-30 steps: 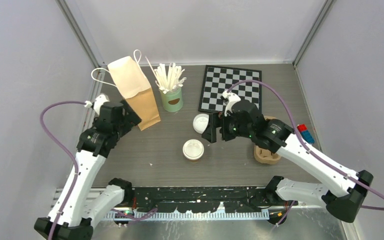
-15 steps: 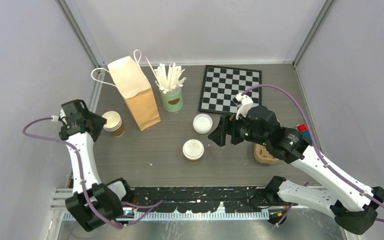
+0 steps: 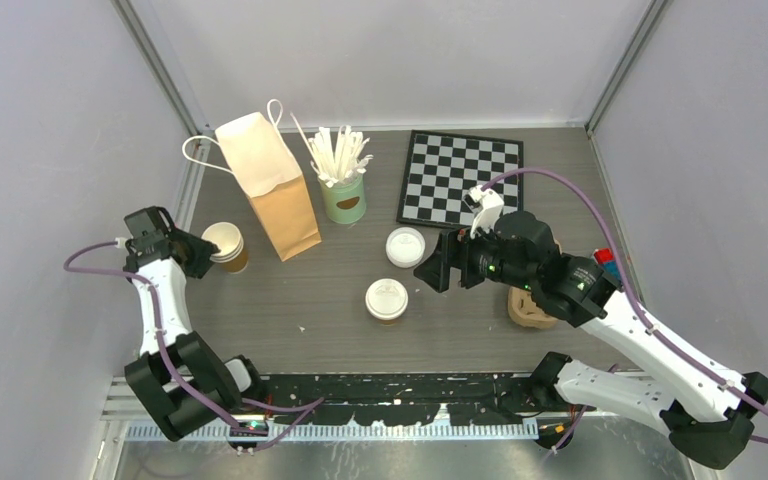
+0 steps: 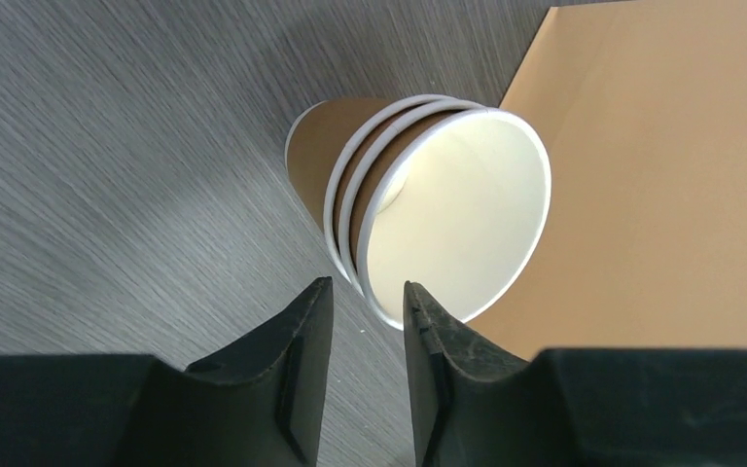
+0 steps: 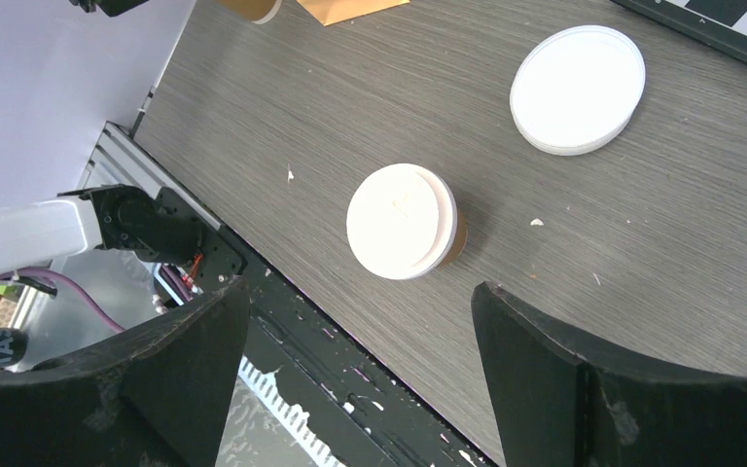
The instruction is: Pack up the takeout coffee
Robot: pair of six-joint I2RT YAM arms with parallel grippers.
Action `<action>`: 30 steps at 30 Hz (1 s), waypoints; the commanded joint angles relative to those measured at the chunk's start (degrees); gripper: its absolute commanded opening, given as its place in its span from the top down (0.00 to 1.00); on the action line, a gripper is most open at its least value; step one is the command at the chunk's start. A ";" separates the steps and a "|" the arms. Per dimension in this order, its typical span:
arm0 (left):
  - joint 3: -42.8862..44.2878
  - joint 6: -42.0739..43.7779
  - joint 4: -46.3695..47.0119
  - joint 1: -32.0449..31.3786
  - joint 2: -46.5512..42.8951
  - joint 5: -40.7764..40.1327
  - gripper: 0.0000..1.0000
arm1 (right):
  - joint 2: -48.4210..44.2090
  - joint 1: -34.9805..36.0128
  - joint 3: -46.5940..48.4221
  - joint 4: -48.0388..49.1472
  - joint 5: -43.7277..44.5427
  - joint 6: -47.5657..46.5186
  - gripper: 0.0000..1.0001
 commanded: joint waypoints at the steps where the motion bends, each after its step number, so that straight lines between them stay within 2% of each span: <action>1: 2.88 1.08 1.04 0.41 1.62 -1.03 0.67 | -0.25 -0.28 -0.14 2.60 0.28 -1.40 0.12; 11: 1.50 0.19 3.30 0.38 1.83 0.18 0.74 | -0.81 -0.25 -0.27 1.93 1.23 -2.59 0.12; 15: 1.82 -0.08 2.63 0.46 1.09 0.63 0.82 | -0.91 -0.25 -0.65 1.81 1.30 -2.74 0.12; 20: 2.14 -0.90 2.21 0.54 -1.13 -0.50 1.00 | -1.01 -0.25 -1.10 1.59 1.50 -3.16 0.12; 26: 3.81 -2.76 0.52 0.46 -3.09 1.15 1.00 | -1.00 -0.27 -1.78 1.32 2.80 -3.74 0.12; 30: 4.36 -3.76 -0.36 0.42 -4.24 5.24 1.00 | -0.35 -0.25 -1.98 1.45 2.57 -3.80 0.12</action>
